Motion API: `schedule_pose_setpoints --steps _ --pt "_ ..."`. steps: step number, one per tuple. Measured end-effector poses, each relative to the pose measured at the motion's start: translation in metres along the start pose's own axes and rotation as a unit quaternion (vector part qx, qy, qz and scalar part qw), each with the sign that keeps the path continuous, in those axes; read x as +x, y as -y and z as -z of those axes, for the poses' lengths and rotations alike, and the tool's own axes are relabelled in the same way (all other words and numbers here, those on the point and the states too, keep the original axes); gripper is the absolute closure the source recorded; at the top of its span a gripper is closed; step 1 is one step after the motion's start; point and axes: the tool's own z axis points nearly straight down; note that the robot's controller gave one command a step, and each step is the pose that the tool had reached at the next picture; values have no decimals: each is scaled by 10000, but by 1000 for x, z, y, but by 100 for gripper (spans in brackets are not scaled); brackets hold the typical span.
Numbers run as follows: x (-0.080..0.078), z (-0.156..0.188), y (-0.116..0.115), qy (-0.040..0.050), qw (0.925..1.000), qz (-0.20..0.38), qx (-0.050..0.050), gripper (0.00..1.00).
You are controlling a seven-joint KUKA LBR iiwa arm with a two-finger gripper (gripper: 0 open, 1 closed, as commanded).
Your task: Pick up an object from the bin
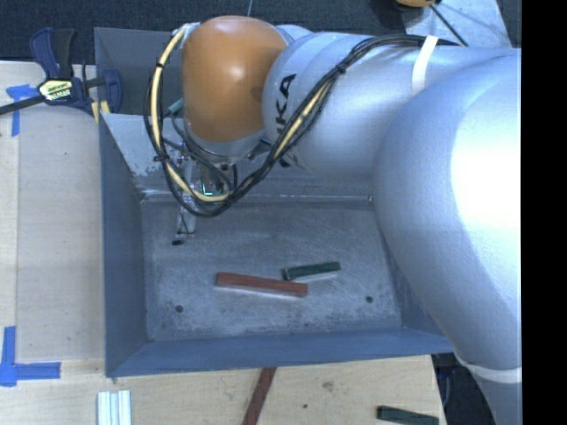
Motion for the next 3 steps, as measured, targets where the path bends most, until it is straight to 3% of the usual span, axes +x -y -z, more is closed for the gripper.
schedule_pose_setpoints --steps 1,2,3 --pt "-2 5 1 42 10000 -15 -9 0" --pt "-2 -56 25 70 9996 289 -12 0" --pt "8 -73 44 -4 9984 560 7 0"
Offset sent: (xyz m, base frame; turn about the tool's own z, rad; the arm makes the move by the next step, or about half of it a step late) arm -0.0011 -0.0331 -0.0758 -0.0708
